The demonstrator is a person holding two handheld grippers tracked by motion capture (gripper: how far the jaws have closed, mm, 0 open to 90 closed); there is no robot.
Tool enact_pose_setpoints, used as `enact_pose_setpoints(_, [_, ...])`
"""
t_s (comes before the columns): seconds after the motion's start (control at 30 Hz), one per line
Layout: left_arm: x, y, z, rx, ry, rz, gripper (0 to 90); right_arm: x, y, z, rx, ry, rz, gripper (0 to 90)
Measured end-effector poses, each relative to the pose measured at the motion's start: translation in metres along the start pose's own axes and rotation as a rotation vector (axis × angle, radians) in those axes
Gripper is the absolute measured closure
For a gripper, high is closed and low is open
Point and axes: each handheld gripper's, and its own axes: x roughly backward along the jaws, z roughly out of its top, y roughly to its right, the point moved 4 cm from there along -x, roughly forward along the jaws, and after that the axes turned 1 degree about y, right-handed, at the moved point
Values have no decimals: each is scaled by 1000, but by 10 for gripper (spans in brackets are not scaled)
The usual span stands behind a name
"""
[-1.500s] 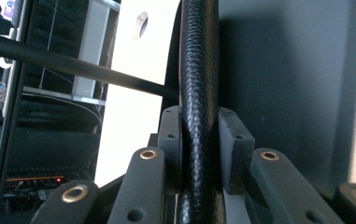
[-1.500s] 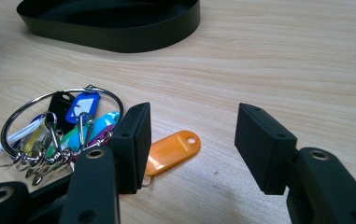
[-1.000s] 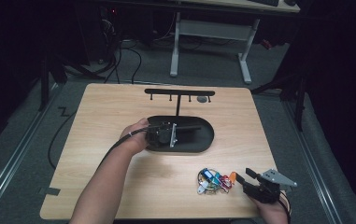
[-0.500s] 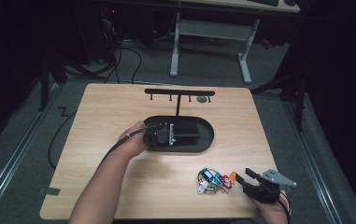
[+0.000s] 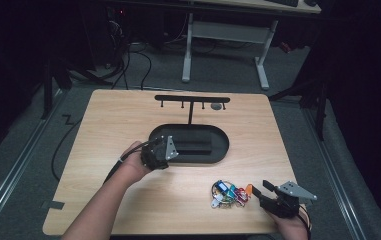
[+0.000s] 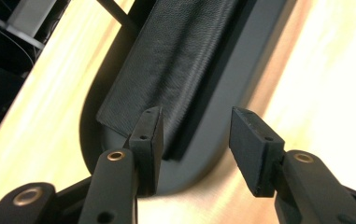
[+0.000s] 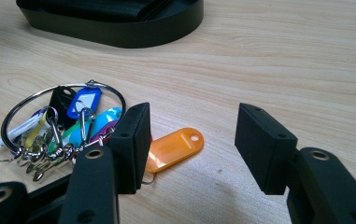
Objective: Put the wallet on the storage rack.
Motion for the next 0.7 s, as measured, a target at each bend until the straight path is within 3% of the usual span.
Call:
enact_pose_setpoints(0.1, [8,8,-12,41,20,-9,554,0,0,0,-1,-1,-1,463])
enact_pose_setpoints(0.2, [13,15,-28,94,5,-39,543,-1,0,-1,5,-3,0,463])
enact_pose_setpoints(0.43, [28,30,-64,161,52,-29,537,-2,-1,-1,13,-5,2,463])
enact_pose_setpoints(0.5, [32,33,-73,196,63,-18,534,-2,-1,0,12,-6,4,463])
enact_pose_setpoints(0.7, [54,46,-96,329,112,-38,486,-2,-2,0,22,-8,11,462])
